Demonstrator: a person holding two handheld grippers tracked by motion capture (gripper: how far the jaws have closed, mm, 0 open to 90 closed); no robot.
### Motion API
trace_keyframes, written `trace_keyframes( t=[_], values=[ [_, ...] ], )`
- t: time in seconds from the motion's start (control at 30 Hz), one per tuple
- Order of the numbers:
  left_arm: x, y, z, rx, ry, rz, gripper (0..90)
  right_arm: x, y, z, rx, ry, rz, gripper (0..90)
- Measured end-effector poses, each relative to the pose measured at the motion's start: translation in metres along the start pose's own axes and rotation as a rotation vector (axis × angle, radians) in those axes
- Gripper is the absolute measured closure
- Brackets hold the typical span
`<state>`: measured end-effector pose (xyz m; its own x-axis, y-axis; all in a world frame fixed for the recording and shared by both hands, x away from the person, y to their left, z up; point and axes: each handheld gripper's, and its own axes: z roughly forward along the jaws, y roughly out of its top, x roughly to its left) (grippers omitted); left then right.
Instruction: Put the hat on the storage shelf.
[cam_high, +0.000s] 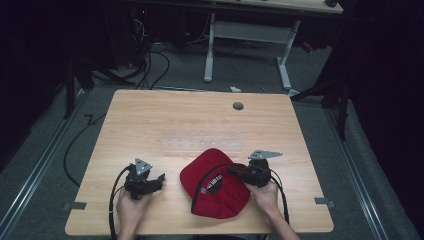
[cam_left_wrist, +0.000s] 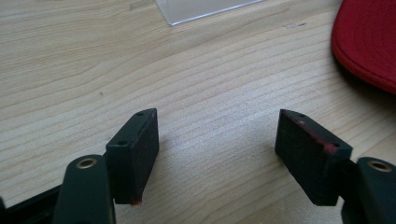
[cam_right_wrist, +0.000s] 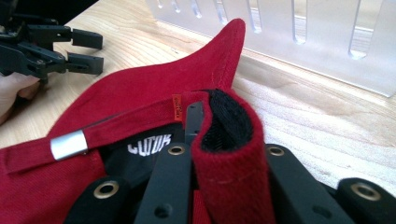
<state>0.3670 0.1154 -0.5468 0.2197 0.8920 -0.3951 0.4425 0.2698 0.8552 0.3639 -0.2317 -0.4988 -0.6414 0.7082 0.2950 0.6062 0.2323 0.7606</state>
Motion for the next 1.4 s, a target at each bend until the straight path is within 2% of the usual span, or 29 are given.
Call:
trace_keyframes(
  t=[0.2,0.37,0.57,0.83,0.93,1.0,1.1,1.33,1.4],
  values=[
    [-0.001,0.0,0.001,0.0,-0.006,-0.001,32.2,0.003,0.006,-0.01,-0.009,-0.021,0.008,81.4],
    [-0.001,-0.001,0.0,0.005,-0.005,0.0,29.1,0.006,0.011,-0.016,-0.019,-0.031,-0.007,81.5],
    [-0.002,-0.001,0.0,0.013,-0.013,0.01,26.3,0.005,0.013,-0.023,-0.029,-0.034,0.0,81.6],
    [-0.009,-0.006,-0.003,0.0,-0.039,0.082,27.5,0.0,0.017,-0.035,-0.038,-0.051,0.025,81.7],
    [-0.017,-0.007,-0.007,-0.006,-0.075,0.084,27.6,0.001,0.021,-0.038,-0.04,-0.057,0.022,81.7],
    [-0.026,-0.008,-0.01,-0.009,-0.101,0.102,27.7,0.002,0.023,-0.04,-0.044,-0.058,0.025,81.7],
    [-0.039,-0.01,-0.015,-0.017,-0.136,0.15,27.6,0.001,0.024,-0.041,-0.045,-0.055,0.032,81.7],
    [-0.068,-0.011,-0.021,0.002,-0.223,0.21,26.4,0.003,0.031,-0.045,-0.056,-0.052,0.036,81.7],
    [-0.07,-0.012,-0.021,0.005,-0.228,0.213,26.2,0.004,0.033,-0.046,-0.063,-0.051,0.037,81.7]
  ],
)
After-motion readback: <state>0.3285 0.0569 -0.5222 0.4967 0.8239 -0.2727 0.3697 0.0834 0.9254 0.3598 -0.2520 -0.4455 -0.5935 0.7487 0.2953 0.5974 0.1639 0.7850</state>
